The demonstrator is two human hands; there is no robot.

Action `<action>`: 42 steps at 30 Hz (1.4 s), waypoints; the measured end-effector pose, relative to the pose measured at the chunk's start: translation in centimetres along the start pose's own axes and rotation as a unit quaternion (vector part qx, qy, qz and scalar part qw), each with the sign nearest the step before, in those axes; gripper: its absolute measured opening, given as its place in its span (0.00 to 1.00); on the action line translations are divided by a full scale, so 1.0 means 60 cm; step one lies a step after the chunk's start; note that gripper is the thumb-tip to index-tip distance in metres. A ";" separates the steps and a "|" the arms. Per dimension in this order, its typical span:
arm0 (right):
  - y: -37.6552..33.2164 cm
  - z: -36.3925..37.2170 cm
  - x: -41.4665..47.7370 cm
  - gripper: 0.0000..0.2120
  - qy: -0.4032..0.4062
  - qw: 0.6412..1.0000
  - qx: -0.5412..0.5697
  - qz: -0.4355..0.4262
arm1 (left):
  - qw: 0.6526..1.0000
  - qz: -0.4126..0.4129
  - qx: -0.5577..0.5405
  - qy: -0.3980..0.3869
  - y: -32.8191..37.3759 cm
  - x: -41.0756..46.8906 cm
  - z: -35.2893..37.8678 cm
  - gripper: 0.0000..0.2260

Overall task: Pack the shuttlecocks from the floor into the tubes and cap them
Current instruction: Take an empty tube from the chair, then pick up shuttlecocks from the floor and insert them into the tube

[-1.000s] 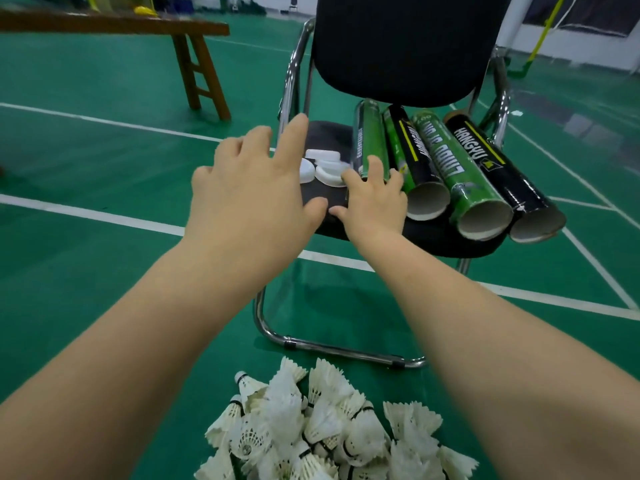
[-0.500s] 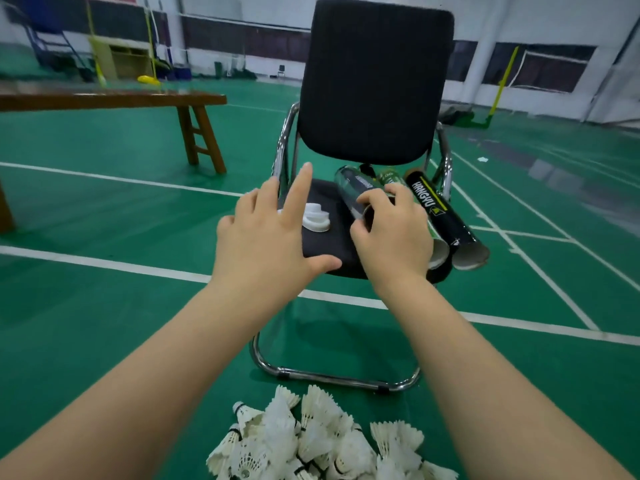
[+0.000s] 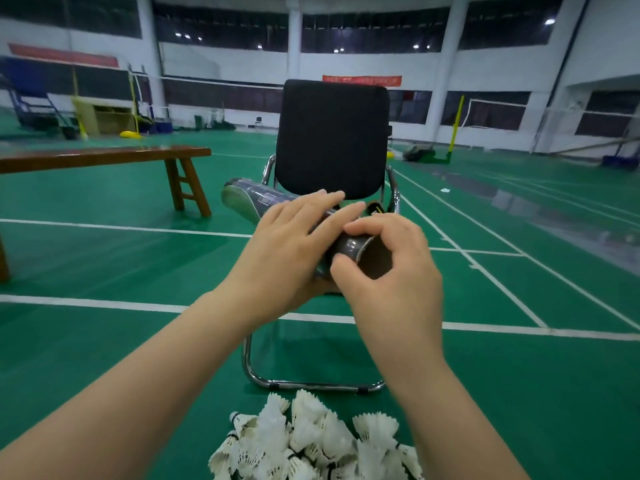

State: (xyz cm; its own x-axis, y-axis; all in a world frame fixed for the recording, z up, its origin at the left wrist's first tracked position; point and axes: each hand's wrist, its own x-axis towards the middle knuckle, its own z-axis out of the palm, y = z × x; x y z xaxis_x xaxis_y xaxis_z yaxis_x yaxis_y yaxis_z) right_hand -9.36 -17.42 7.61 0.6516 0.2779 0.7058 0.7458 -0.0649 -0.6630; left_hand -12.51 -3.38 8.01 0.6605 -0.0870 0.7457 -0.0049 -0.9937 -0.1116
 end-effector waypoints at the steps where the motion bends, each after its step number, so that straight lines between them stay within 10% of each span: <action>1: -0.008 -0.003 -0.008 0.12 -0.002 1.000 0.017 0.004 | 1.000 0.013 -0.010 0.004 0.003 -0.005 -0.006 0.30; 19: 0.099 0.060 -0.091 0.17 -0.089 0.984 0.117 0.102 | 0.985 -0.007 0.050 -0.163 -0.019 -0.126 0.056 0.40; 31: 0.309 0.204 -0.158 0.18 -0.206 0.941 0.095 0.249 | 0.909 -0.142 0.003 -0.393 -0.073 -0.238 0.250 0.36; 42: 0.436 0.264 -0.213 0.08 -0.231 0.880 0.164 0.381 | 0.868 -0.195 -0.061 -0.452 -0.093 -0.314 0.368 0.34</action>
State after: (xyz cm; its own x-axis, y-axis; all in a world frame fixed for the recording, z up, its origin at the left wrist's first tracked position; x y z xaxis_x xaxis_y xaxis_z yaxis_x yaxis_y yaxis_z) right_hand -0.34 -7.50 -22.72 0.7633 0.6382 -0.1004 -0.0125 -0.1409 -0.9899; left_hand -8.35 5.34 -19.96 0.9491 0.2933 -0.1147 0.3081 -0.9403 0.1449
